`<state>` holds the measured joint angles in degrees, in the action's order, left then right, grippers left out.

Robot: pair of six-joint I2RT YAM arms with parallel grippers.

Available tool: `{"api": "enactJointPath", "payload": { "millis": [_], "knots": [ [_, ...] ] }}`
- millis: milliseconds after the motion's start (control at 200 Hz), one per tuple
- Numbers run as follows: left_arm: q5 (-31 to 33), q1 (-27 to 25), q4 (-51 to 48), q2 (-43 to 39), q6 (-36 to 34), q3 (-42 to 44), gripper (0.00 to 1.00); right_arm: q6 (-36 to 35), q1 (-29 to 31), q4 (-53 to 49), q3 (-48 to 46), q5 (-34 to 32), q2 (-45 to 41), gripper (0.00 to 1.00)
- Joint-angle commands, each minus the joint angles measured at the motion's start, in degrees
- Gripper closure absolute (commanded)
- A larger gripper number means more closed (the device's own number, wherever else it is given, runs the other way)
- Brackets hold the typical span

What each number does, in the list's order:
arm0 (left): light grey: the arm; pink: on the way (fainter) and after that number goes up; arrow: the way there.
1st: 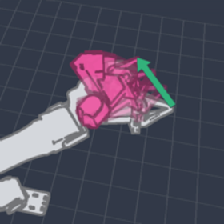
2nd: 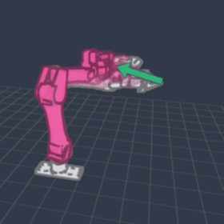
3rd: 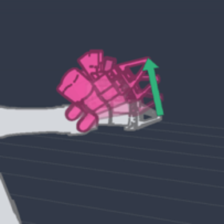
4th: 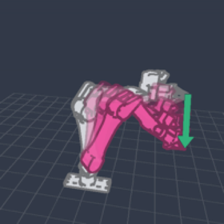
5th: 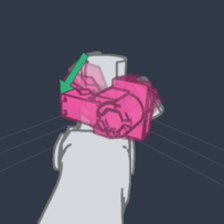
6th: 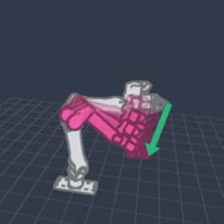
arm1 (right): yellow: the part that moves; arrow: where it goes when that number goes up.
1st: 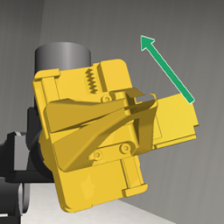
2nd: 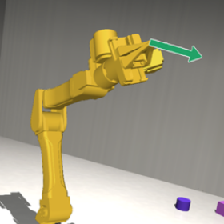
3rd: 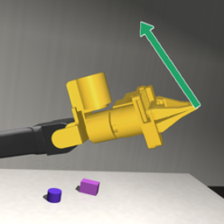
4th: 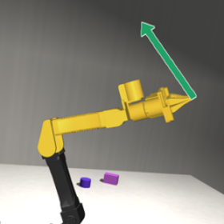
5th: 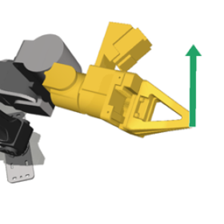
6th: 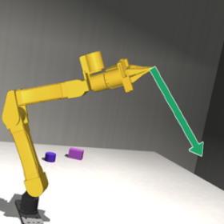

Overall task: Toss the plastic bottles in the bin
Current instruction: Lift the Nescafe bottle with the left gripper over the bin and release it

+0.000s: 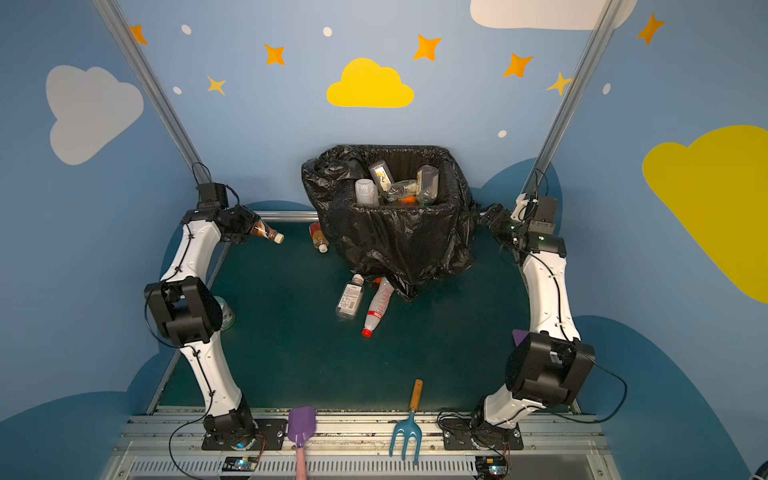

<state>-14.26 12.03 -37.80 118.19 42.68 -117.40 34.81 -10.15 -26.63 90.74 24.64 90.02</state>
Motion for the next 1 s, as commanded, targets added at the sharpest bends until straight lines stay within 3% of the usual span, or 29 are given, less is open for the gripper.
{"api": "enactJointPath", "payload": {
  "millis": [0,295,415,551,716,761,801,811,996],
  "knots": [
    [-0.4,0.2,4.0,-6.8,-2.0,0.1,0.40,0.3,0.0,1.8,-1.7,-0.6,-3.4,0.12],
    [0.4,-2.9,23.3,-25.4,-4.4,9.6,0.47,0.4,0.1,1.7,-4.7,-0.9,-7.1,0.13],
    [-2.6,-7.6,25.5,-26.6,-8.8,4.6,0.47,0.8,0.6,1.9,-4.7,-0.7,-7.5,0.12],
    [-6.7,-15.1,16.3,-17.6,-15.6,-14.7,0.47,1.3,1.4,2.0,-4.3,0.0,-7.3,0.12],
    [-13.4,-23.7,6.1,6.6,-18.0,-50.4,0.45,1.3,2.8,1.2,-3.7,0.2,-7.2,0.12],
    [-14.0,-25.4,6.6,12.6,-16.8,-56.7,0.33,1.2,3.0,0.8,-3.6,0.3,-7.1,0.12],
    [-13.9,-26.6,8.6,15.8,-15.0,-57.5,0.03,1.0,3.2,0.3,-3.4,0.3,-7.1,0.12],
    [-14.0,-26.9,9.6,16.1,-14.6,-57.2,0.01,1.0,3.2,0.0,-3.3,0.3,-7.1,0.12],
    [-11.3,-33.1,20.7,16.1,-18.0,-49.3,0.00,0.5,3.7,-2.9,-1.6,1.3,-7.1,0.12]
  ]
}}
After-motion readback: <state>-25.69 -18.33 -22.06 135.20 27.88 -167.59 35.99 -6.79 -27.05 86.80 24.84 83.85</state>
